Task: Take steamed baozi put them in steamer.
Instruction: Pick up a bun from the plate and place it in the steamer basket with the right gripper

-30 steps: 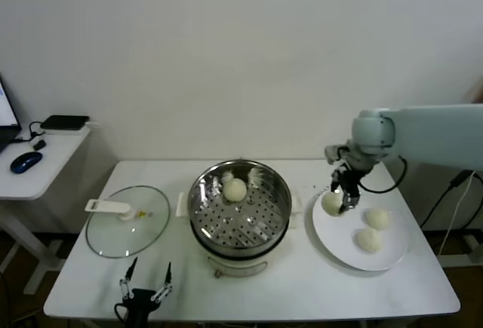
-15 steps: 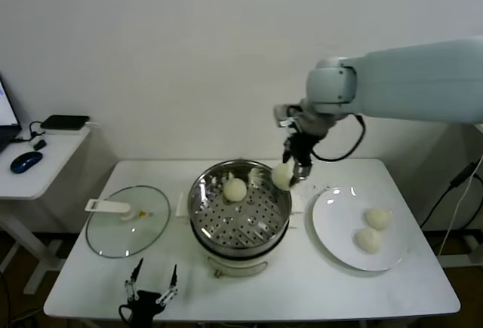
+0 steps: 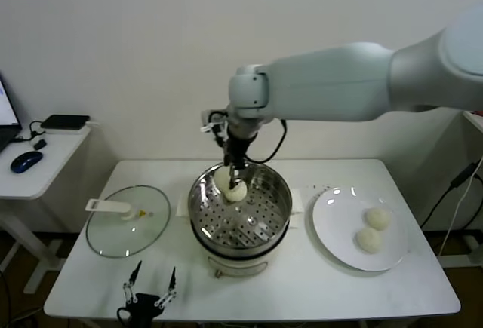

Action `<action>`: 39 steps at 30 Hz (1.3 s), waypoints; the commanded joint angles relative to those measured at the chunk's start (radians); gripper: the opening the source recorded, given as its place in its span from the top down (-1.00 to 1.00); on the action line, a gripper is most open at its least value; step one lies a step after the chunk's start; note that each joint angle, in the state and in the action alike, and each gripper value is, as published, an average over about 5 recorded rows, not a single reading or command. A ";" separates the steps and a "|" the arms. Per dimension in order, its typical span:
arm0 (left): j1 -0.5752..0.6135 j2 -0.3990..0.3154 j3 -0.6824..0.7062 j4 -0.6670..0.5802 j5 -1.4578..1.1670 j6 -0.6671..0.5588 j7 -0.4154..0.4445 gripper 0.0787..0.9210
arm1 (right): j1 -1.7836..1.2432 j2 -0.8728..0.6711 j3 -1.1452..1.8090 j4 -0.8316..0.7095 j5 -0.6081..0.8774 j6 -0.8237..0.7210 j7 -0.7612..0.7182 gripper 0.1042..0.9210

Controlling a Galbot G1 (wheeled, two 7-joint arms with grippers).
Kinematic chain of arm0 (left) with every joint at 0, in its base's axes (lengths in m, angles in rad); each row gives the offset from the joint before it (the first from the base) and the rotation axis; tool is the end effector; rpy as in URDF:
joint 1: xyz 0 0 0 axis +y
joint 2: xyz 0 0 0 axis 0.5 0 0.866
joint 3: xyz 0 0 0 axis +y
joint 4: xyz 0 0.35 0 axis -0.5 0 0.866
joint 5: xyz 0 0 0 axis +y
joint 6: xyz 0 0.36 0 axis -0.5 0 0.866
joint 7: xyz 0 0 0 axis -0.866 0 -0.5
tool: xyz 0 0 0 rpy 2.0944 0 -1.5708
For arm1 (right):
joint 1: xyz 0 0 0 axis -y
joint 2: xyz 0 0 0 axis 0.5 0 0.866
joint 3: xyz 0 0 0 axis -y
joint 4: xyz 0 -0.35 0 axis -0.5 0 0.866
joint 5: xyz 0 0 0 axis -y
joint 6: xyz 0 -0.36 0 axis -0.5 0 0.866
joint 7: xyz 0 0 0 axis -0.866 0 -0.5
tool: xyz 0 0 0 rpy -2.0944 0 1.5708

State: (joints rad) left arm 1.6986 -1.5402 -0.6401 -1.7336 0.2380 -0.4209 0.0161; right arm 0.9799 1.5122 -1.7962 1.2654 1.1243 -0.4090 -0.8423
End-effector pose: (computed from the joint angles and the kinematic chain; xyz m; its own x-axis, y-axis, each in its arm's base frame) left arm 0.1046 0.0502 -0.4447 -0.9958 0.0303 0.0862 0.0548 0.9528 0.2985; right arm 0.5269 0.2242 -0.0018 -0.1021 -0.1879 0.9769 -0.9484 -0.2779 -0.1526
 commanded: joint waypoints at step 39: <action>-0.021 -0.007 -0.002 0.004 0.009 0.012 0.005 -0.77 | 0.086 -0.151 -0.084 0.087 -0.082 0.145 -0.151 -0.76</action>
State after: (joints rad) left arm 1.6745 -1.5442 -0.6444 -1.7229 0.2415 -0.4099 0.0210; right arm 0.8871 1.5187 -1.8320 1.2156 1.0428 -0.3317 -0.9088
